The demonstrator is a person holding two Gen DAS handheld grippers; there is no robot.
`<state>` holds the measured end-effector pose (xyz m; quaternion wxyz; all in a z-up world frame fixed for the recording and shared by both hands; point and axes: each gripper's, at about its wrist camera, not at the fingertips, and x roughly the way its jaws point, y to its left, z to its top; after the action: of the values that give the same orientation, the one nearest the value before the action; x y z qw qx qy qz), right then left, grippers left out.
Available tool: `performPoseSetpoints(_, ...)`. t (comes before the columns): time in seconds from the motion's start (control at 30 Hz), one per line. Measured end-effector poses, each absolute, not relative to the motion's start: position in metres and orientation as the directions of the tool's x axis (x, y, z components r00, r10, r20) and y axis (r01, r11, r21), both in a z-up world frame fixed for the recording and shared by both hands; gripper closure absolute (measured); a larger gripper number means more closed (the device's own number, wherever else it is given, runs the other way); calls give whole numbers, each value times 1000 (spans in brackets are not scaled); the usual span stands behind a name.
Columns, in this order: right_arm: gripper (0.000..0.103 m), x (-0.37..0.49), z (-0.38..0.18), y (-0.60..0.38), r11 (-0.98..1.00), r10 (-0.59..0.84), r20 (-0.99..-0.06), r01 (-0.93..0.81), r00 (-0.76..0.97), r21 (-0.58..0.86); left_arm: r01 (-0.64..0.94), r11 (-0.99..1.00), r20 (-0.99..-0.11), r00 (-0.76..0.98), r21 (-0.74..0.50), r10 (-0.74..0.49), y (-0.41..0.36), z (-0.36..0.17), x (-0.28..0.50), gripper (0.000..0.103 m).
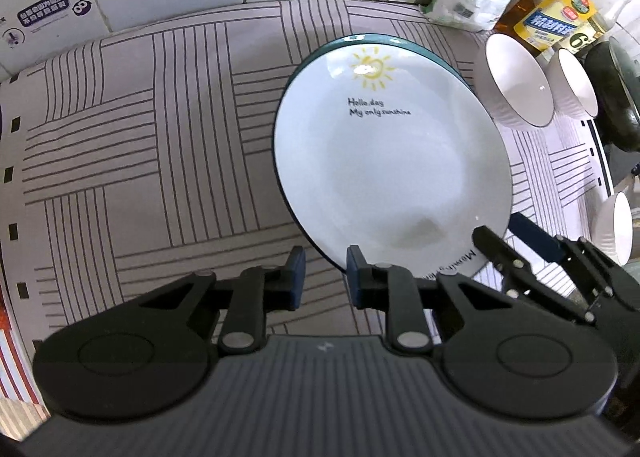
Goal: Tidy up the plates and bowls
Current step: 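Open both grippers and withdraw them from the plate stack rim, then close both grippers on the rim of the white bowl by the stove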
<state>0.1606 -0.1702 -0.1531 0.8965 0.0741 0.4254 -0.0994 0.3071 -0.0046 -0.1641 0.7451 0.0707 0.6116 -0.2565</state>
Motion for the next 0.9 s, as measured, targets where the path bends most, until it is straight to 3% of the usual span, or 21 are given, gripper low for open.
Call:
performPoseSetpoints(0.1, 67, 154, -152, -167, 972, -104, -765, 229, 635, 58, 475, 851, -942, 120, -223, -314, -6, -164, 299, 84)
performPoseSetpoints(0.2, 85, 156, -154, -165, 973, -127, -752, 229, 647, 34, 459, 854, -938, 113, -244, -329, -10, -166, 294, 86)
performPoseSetpoints(0.47, 83, 129, -135, -166, 976, -115, -744, 215, 658, 40, 496, 851, -943, 169, -169, -286, -11, -143, 264, 85)
performPoseSetpoints(0.6, 77, 105, -111, -172, 977, -102, -735, 205, 671, 52, 539, 834, -943, 203, -118, -265, -14, -121, 248, 85)
performPoseSetpoints(0.77, 72, 77, -81, -185, 985, -58, -702, 155, 710, 75, 571, 818, -940, 235, -74, -249, -24, -92, 226, 79)
performPoseSetpoints(0.83, 68, 67, -73, -193, 988, -32, -691, 128, 722, 89, 577, 814, -936, 249, -65, -251, -31, -82, 215, 68)
performPoseSetpoints(0.9, 66, 57, -65, -202, 991, -11, -685, 99, 728, 90, 579, 814, -935, 260, -50, -242, -39, -74, 203, 66)
